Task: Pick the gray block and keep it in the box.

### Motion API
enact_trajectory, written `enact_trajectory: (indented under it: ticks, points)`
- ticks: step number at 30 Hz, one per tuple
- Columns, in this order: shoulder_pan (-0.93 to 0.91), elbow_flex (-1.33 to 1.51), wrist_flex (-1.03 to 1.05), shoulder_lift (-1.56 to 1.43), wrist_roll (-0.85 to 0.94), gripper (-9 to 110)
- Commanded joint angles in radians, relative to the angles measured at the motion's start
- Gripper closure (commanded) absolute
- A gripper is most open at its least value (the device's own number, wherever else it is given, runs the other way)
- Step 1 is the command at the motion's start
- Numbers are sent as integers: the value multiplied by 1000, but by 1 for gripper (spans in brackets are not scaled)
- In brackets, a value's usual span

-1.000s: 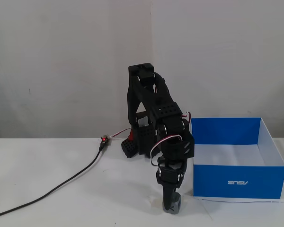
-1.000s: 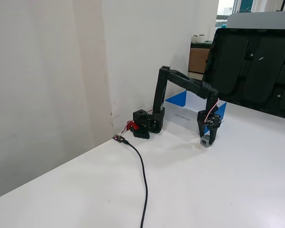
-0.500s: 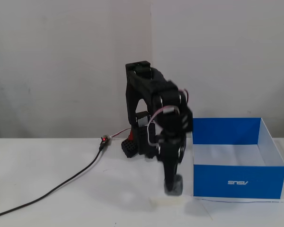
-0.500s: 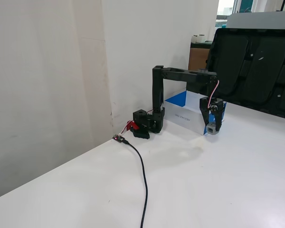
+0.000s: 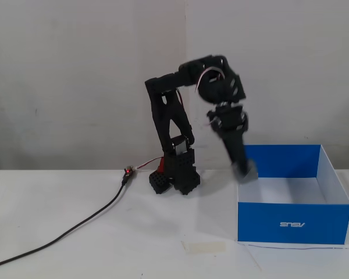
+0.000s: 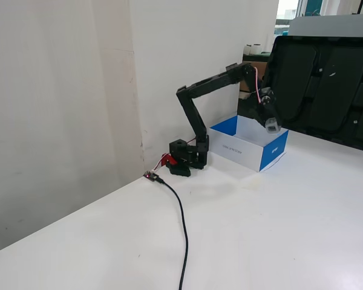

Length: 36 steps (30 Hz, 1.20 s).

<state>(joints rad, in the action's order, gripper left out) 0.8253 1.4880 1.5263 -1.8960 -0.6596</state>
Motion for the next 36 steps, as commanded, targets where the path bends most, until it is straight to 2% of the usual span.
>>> enact_trajectory:
  ticks: [1,7,12,22,36]
  points:
    - [170,-15,2,-124,15,96]
    - [380,74,-28,-141,51,96]
    - [472,117,-48,-92,72,96]
    - [499,124,-124,112,137,96]
    - [480,-60,-130,299,170,99]
